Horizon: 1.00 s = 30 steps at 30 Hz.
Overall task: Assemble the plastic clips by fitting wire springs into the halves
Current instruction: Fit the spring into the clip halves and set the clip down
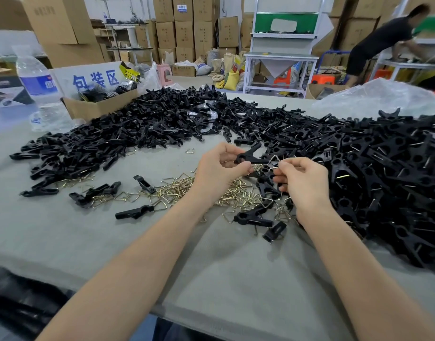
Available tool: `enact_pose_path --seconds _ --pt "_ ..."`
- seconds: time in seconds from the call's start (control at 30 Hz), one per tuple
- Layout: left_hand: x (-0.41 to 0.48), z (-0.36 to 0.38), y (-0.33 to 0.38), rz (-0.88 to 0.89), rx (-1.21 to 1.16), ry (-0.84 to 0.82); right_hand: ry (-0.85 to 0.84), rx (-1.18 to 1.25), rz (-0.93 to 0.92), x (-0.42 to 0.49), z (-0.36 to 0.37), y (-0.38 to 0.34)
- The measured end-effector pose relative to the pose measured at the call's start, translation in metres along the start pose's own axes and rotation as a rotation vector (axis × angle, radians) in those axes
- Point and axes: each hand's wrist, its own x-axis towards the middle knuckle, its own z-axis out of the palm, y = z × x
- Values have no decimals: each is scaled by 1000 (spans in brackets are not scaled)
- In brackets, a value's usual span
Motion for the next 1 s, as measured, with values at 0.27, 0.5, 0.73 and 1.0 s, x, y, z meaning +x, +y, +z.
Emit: enact_pose_path --seconds 0.27,0.5,0.73,1.0 --pt "-5 3 6 44 -4 -76 -63 292 199 -2 -2 -7" --pt "-5 3 4 48 3 -108 -93 283 210 -2 1 -6" --pt "-6 3 4 48 7 -122 -155 308 277 -2 5 -4" --pt "-6 5 4 49 13 -127 -117 419 348 0 2 -4"
